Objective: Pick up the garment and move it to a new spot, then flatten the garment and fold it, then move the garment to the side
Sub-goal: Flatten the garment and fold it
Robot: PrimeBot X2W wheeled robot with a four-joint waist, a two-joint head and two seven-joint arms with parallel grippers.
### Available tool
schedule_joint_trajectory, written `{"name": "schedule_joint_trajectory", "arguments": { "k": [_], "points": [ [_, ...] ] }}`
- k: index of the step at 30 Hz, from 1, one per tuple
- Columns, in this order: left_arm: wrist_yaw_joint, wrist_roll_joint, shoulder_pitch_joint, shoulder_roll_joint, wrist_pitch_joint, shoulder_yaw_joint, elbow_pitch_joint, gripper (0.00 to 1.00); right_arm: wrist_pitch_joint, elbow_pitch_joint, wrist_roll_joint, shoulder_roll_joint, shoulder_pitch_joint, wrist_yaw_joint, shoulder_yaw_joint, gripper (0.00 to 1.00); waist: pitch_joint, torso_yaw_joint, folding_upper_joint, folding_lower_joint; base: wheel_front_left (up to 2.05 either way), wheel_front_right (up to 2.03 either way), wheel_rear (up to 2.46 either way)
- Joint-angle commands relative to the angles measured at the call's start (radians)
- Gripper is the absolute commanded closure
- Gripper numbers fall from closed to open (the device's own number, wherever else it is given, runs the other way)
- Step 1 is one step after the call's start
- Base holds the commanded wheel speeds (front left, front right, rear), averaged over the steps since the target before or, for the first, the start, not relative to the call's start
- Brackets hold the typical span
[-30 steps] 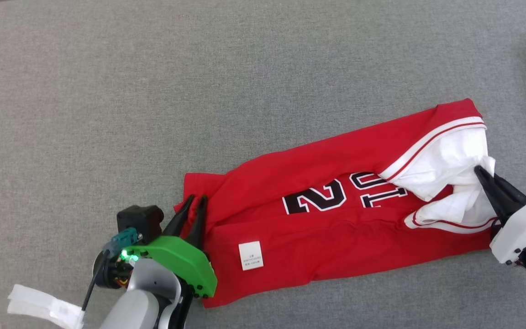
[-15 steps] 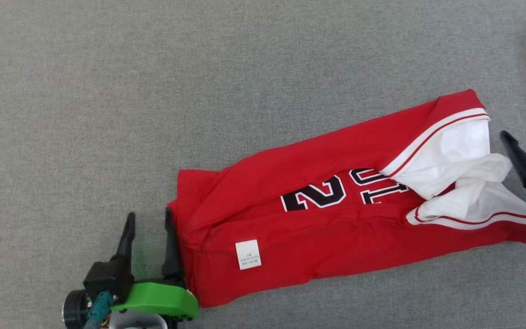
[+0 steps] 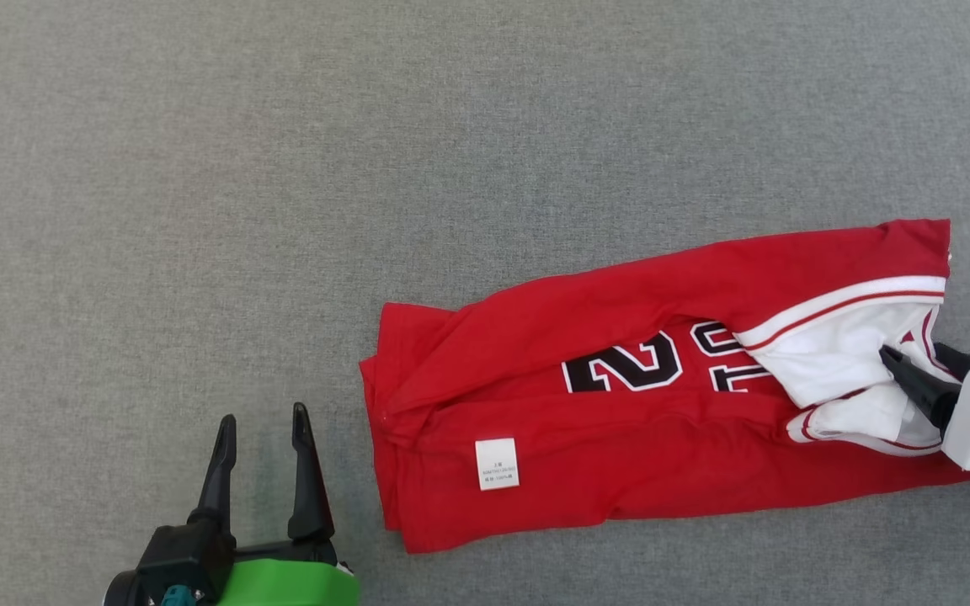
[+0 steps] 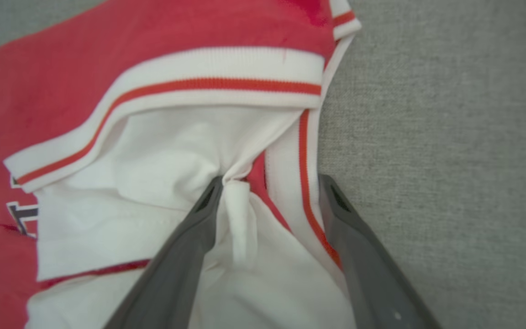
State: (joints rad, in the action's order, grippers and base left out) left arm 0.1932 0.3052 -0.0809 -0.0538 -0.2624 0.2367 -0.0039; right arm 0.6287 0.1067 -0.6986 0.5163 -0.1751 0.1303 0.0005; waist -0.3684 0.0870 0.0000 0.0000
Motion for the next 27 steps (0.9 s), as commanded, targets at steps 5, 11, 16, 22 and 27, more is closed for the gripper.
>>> {"name": "schedule_joint_trajectory", "arguments": {
  "k": [5, 11, 16, 22, 27],
  "points": [
    [-0.026, -0.006, -0.003, 0.003, -0.003, -0.014, -0.007, 0.0, 0.028, 0.008, -0.058, 0.025, 0.055, 0.0, 0.03, 0.0, 0.007, 0.013, 0.0, 0.0, 0.0, 0.0, 0.0],
    [-0.024, 0.019, 0.02, 0.003, -0.003, 0.013, -0.004, 0.0, -0.01, 0.059, -0.081, 0.034, -0.005, 0.001, 0.067, 1.0, 0.008, 0.016, 0.0, 0.0, 0.0, 0.0, 0.0],
    [-0.03, 0.046, 0.012, 0.002, -0.003, 0.028, 0.007, 0.0, -0.064, 0.122, -0.131, 0.061, -0.041, -0.001, 0.008, 1.0, 0.033, 0.016, 0.0, 0.0, 0.0, 0.0, 0.0],
    [-0.036, 0.062, -0.01, 0.002, -0.003, 0.042, 0.022, 0.0, -0.064, 0.18, -0.141, 0.129, -0.037, 0.0, -0.109, 1.0, 0.067, 0.011, 0.0, 0.0, 0.0, 0.0, 0.0],
    [-0.034, 0.095, -0.001, 0.002, -0.003, 0.052, 0.025, 0.0, -0.02, 0.117, -0.125, 0.19, -0.008, 0.0, -0.169, 1.0, 0.085, 0.013, 0.0, 0.0, 0.0, 0.0, 0.0]
  ]
}}
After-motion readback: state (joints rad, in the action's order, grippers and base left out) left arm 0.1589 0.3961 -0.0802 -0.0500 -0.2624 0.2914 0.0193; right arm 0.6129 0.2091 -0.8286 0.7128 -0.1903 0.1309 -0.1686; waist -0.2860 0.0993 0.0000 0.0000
